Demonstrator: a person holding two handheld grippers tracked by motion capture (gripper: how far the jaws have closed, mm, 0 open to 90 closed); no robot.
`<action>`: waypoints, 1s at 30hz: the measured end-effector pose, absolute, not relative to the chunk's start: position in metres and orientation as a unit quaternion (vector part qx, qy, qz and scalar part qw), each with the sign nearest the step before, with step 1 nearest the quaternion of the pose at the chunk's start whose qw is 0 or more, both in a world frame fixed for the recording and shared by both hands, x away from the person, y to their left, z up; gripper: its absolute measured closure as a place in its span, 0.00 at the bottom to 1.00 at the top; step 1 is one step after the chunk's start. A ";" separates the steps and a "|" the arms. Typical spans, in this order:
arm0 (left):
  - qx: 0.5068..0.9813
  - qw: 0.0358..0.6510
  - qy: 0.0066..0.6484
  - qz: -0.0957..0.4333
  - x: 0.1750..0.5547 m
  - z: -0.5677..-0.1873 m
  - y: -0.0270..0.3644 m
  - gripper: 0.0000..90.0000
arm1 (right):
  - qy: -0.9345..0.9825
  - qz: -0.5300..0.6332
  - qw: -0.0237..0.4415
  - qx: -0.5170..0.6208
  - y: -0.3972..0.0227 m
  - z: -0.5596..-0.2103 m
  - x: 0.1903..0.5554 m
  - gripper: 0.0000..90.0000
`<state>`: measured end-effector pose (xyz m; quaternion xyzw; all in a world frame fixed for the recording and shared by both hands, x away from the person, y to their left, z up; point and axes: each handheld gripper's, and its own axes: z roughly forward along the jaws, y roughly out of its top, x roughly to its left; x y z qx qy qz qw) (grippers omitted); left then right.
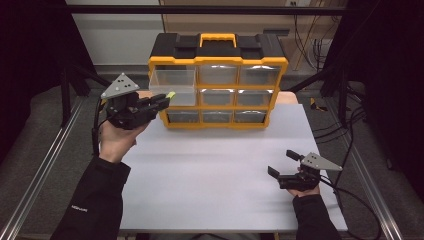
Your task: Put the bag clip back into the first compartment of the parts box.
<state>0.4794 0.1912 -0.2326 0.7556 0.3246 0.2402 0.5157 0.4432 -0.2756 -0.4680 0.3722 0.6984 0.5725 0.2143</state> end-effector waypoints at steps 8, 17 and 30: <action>0.749 0.522 0.328 0.242 0.487 -0.221 0.192 0.86 | 0.699 0.572 0.215 0.372 -0.276 -0.468 0.443 0.00; 0.748 0.516 0.335 0.249 0.498 -0.213 0.190 0.86 | 0.699 0.571 0.215 0.372 -0.276 -0.468 0.443 0.00; 0.749 0.505 0.347 0.254 0.516 -0.206 0.184 0.86 | 0.699 0.572 0.214 0.372 -0.276 -0.468 0.443 0.00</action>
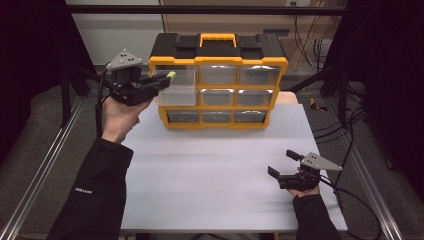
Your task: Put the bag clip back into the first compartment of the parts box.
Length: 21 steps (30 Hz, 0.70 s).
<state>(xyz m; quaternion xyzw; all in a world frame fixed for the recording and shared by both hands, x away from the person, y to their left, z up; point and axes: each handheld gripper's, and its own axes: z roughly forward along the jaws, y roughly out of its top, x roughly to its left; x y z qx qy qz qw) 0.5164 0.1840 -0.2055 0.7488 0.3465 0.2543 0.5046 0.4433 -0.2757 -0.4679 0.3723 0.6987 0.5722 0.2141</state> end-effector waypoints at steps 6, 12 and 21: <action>0.752 0.496 0.352 0.254 0.528 -0.204 0.181 0.86 | 0.698 0.573 0.213 0.372 -0.276 -0.468 0.443 0.00; 0.749 0.494 0.358 0.259 0.537 -0.201 0.181 0.86 | 0.698 0.574 0.213 0.372 -0.276 -0.468 0.443 0.00; 0.748 0.486 0.372 0.257 0.552 -0.204 0.185 0.86 | 0.698 0.574 0.213 0.372 -0.276 -0.468 0.443 0.00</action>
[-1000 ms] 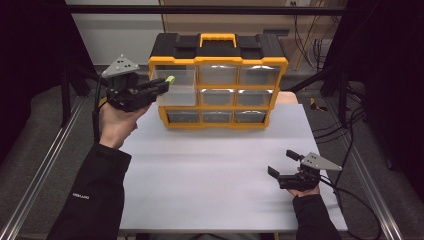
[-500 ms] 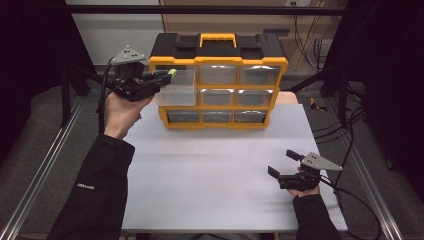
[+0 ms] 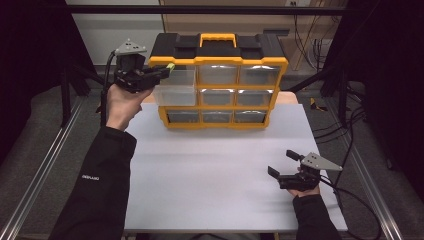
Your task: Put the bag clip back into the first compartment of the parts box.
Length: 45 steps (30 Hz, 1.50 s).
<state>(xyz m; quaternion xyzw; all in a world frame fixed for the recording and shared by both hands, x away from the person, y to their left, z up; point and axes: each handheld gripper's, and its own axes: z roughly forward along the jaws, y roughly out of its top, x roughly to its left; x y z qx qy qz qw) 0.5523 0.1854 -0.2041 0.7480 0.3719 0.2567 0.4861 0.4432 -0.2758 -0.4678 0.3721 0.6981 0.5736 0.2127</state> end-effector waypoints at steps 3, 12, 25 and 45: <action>0.748 0.482 0.378 0.257 0.557 -0.206 0.188 0.86 | 0.698 0.573 0.213 0.372 -0.276 -0.468 0.443 0.00; 0.751 0.475 0.378 0.260 0.565 -0.212 0.190 0.86 | 0.698 0.573 0.213 0.372 -0.276 -0.468 0.443 0.01; 0.754 0.471 0.380 0.256 0.571 -0.222 0.187 0.86 | 0.698 0.574 0.212 0.372 -0.276 -0.468 0.443 0.01; 0.762 0.450 0.385 0.261 0.576 -0.231 0.188 0.86 | 0.699 0.574 0.213 0.371 -0.276 -0.468 0.443 0.00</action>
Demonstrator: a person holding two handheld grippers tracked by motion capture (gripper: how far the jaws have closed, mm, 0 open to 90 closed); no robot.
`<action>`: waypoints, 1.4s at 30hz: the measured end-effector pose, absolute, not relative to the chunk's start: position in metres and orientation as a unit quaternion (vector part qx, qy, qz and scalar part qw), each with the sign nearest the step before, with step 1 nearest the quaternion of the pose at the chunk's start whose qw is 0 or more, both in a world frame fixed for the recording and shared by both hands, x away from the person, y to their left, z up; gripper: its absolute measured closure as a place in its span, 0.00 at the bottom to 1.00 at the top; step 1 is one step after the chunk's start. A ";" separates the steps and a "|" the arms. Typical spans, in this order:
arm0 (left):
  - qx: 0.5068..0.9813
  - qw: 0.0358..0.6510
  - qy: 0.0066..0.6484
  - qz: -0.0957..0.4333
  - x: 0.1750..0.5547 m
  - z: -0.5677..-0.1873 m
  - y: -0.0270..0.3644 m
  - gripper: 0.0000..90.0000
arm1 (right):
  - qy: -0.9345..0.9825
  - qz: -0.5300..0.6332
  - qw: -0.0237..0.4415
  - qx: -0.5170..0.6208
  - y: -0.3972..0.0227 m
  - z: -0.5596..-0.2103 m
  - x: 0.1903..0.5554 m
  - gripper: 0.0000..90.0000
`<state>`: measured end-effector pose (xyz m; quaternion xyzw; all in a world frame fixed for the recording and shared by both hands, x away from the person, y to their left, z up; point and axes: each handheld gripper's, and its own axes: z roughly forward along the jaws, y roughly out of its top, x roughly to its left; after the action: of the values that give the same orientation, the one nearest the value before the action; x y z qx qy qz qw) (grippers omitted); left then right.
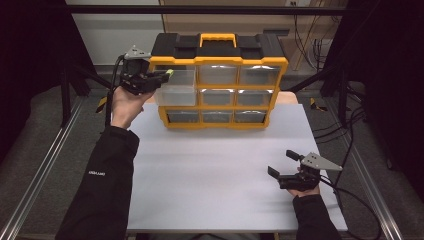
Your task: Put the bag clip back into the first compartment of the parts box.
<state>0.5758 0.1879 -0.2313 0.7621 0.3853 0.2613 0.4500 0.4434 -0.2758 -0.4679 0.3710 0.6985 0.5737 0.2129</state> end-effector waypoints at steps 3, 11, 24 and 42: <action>0.765 0.445 0.385 0.261 0.577 -0.234 0.188 0.86 | 0.699 0.573 0.212 0.372 -0.276 -0.468 0.443 0.01; 0.768 0.442 0.388 0.255 0.578 -0.237 0.188 0.86 | 0.699 0.573 0.212 0.372 -0.276 -0.468 0.443 0.01; 0.751 0.467 0.377 0.276 0.570 -0.231 0.194 0.76 | 0.698 0.573 0.212 0.372 -0.275 -0.468 0.444 0.00; 0.720 0.542 0.340 0.267 0.525 -0.231 0.225 0.29 | 0.699 0.572 0.212 0.373 -0.275 -0.468 0.444 0.00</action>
<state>0.5253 0.2248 -0.2314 0.7204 0.3398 0.2674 0.5423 0.4436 -0.2752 -0.4684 0.3734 0.6989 0.5719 0.2121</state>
